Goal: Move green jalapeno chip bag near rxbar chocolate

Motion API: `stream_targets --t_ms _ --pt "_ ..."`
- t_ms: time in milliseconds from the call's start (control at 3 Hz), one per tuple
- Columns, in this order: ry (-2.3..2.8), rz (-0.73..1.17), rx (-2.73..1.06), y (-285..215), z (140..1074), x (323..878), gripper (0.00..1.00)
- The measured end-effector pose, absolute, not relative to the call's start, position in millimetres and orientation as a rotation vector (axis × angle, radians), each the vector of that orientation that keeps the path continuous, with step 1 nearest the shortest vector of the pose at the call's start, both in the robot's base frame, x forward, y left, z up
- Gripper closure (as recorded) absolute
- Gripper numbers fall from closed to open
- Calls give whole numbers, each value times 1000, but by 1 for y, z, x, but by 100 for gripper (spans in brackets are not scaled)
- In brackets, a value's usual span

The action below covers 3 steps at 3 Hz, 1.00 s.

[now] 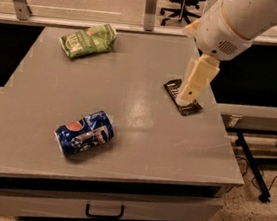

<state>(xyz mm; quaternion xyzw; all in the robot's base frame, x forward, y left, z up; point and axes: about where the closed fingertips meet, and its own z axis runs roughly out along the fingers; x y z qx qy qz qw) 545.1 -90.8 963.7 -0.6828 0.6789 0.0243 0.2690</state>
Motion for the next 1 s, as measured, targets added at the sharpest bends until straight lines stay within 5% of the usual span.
stream_targets --t_ms 333,1000 --pt "1638 159 -1855 -1 977 580 0" --pt "1654 171 -1808 2 972 587 0"
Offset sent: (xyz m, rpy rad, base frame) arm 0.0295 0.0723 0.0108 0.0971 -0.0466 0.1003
